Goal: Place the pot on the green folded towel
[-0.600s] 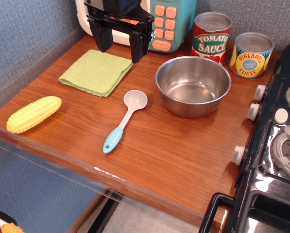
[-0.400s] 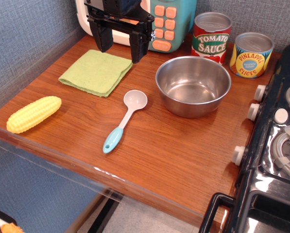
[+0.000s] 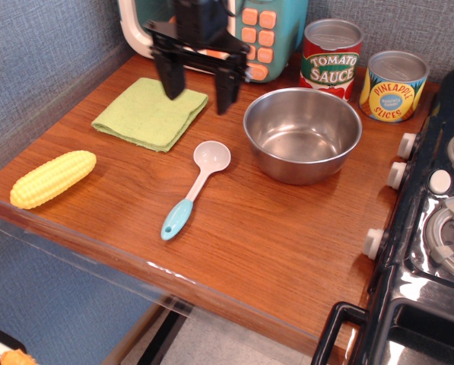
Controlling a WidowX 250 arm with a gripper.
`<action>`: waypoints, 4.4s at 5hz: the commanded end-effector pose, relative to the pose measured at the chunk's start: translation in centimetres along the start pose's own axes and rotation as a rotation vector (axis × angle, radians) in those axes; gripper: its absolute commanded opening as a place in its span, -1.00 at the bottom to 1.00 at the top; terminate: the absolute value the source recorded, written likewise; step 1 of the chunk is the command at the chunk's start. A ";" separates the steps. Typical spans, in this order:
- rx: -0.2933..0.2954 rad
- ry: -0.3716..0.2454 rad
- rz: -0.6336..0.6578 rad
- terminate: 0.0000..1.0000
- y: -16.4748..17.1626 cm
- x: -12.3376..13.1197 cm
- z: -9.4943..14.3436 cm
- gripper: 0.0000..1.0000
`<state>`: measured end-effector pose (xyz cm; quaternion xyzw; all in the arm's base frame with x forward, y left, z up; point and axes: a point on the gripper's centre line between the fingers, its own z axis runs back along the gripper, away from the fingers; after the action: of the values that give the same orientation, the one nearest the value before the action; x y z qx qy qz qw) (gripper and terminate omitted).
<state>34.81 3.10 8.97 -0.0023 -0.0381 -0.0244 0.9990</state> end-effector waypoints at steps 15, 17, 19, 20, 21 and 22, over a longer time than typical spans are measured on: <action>0.005 -0.071 0.309 -1.00 14.1 2.1 -1.5 -1.00; 0.039 -0.082 0.302 -1.00 14.2 1.8 -0.5 1.00; 0.042 -0.095 0.079 -1.00 9.7 0.8 4.9 1.00; -0.020 -0.042 -0.069 -1.00 7.4 -0.5 4.7 1.00; 0.008 -0.011 -0.122 -1.00 6.9 -0.7 4.0 1.00; 0.008 -0.011 -0.122 -1.00 6.9 -0.7 4.0 1.00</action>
<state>34.85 9.64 10.42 -0.0077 -0.0145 -0.0864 0.9961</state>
